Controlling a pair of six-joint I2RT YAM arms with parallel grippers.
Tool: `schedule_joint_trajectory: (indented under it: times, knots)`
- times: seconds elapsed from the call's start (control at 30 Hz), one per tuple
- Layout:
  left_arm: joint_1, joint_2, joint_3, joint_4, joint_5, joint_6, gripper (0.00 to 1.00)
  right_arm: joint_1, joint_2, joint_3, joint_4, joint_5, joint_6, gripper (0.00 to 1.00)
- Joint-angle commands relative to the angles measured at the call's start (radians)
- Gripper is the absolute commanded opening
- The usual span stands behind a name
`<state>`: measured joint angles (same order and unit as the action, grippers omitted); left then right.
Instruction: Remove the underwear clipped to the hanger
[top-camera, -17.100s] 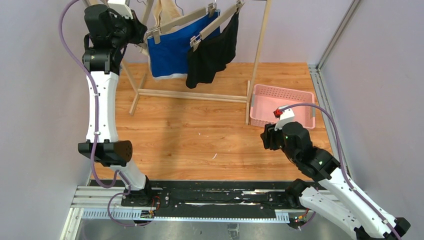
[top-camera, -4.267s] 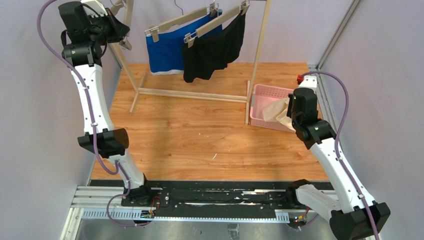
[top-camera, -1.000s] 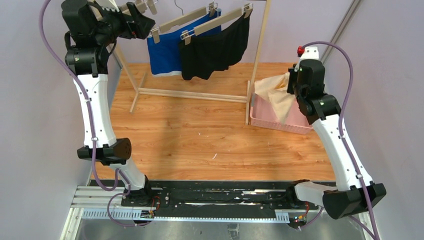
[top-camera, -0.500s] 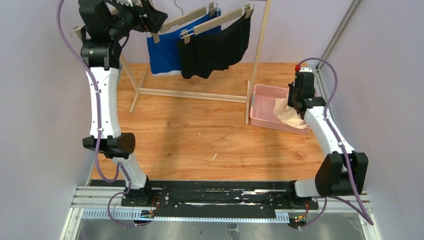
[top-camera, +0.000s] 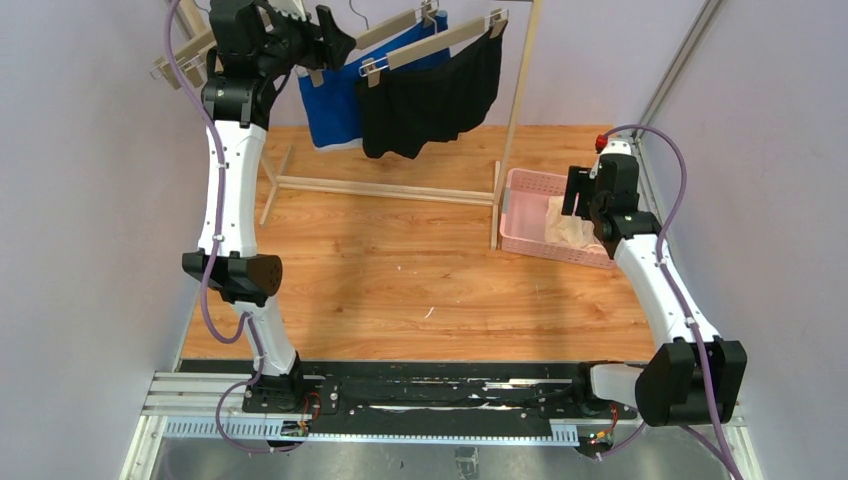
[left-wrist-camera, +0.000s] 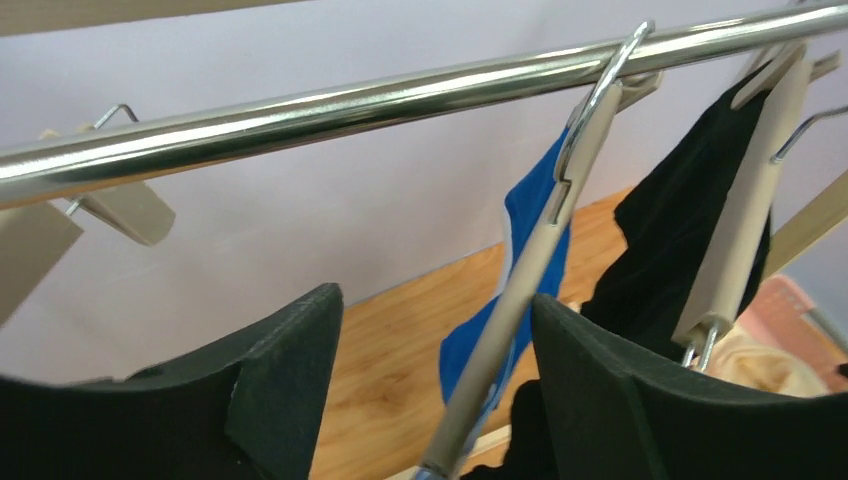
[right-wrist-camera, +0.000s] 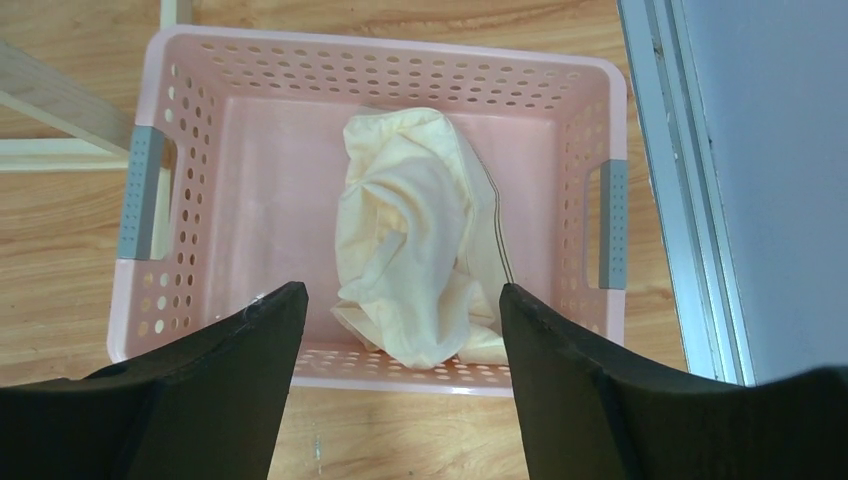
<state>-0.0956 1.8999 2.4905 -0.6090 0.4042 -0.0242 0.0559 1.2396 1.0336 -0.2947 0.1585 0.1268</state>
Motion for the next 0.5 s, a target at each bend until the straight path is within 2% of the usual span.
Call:
schedule_joint_trajectory:
  times: [0.0,0.17,0.4,0.47]
  knots:
    - [-0.009,-0.004,0.025,0.023,-0.031,0.027,0.72,-0.010,-0.017,-0.018,0.038,-0.038,0.000,0.73]
    - [-0.019,-0.013,0.022,0.000,-0.041,0.057,0.70,-0.010,-0.015,-0.021,0.040,-0.070,0.009,0.74]
    - [-0.030,-0.023,0.004,-0.035,-0.037,0.092,0.60,-0.010,-0.033,-0.025,0.040,-0.092,0.017,0.74]
    - [-0.037,-0.024,0.002,-0.046,-0.037,0.100,0.54,-0.010,-0.045,-0.030,0.044,-0.092,0.020,0.75]
